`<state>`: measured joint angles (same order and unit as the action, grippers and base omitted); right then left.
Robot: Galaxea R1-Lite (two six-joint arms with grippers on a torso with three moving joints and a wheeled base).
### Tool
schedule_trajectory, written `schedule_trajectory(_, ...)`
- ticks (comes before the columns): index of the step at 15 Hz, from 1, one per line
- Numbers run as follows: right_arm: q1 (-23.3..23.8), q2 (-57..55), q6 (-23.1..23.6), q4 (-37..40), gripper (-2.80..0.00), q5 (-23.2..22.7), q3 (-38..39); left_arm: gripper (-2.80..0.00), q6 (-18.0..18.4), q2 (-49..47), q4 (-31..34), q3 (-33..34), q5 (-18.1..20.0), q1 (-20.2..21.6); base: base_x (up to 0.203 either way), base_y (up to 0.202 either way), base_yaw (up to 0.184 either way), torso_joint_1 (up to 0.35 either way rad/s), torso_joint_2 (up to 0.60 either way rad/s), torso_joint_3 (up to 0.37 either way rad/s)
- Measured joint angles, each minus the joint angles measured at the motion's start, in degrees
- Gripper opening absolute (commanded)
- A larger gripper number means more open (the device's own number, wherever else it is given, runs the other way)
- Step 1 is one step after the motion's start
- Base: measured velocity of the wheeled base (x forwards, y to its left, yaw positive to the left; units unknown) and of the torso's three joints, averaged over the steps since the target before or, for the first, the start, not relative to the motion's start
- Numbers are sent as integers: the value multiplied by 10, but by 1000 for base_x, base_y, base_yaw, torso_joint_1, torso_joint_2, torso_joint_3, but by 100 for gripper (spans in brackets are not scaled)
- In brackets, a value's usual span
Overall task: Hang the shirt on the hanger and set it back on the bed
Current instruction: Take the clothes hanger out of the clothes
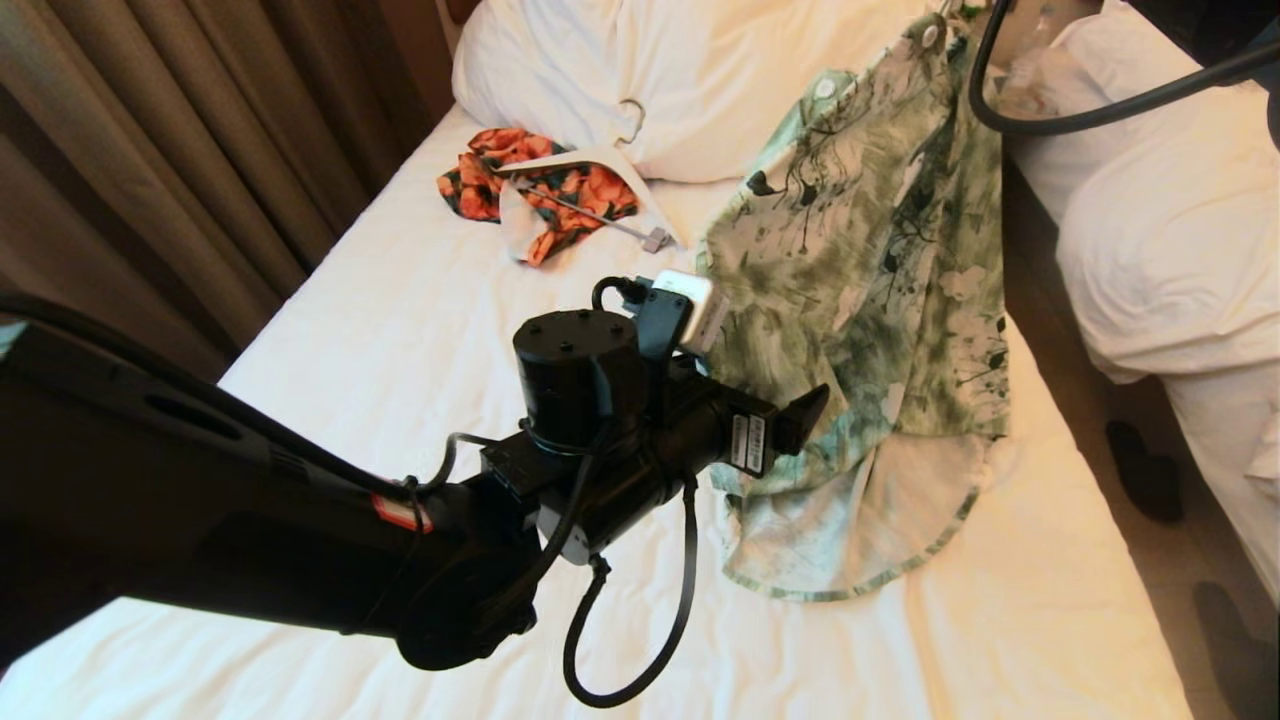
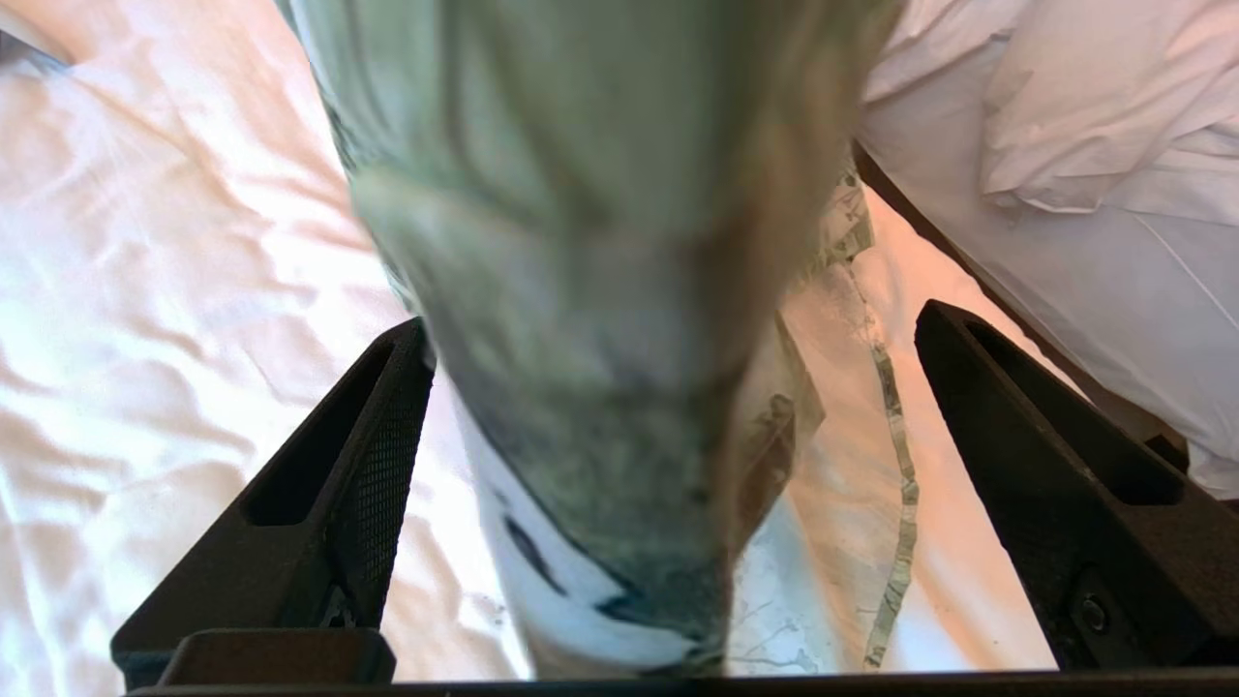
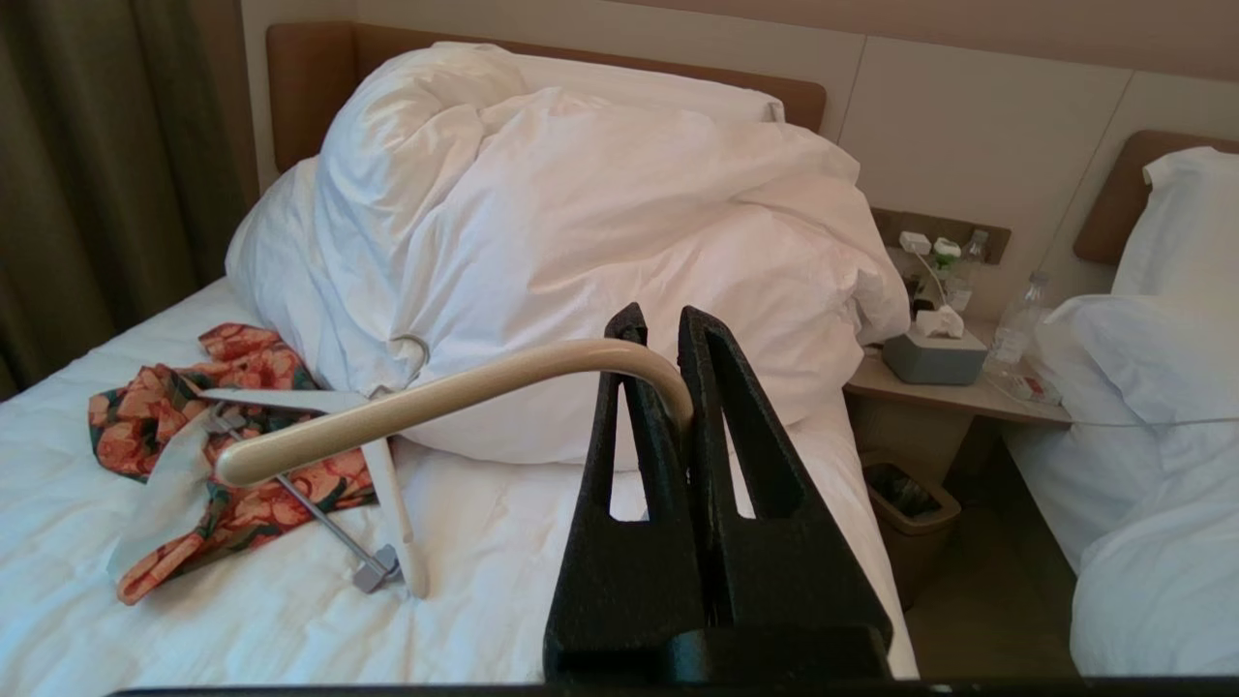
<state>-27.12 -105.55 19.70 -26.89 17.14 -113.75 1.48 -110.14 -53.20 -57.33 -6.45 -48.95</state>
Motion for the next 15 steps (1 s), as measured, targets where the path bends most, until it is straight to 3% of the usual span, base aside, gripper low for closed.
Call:
schedule_trajectory(11, 53, -13, -2, -3, -280, -1, 13, 0, 0, 2, 3, 0, -1, -7, 0, 0, 0, 0, 0, 0)
schedule_trajectory(15, 64, -38, 15, -49, -280, 10, 11, 0, 0, 2, 2, 2, -2, -7, 0, 0, 0, 0, 0, 0)
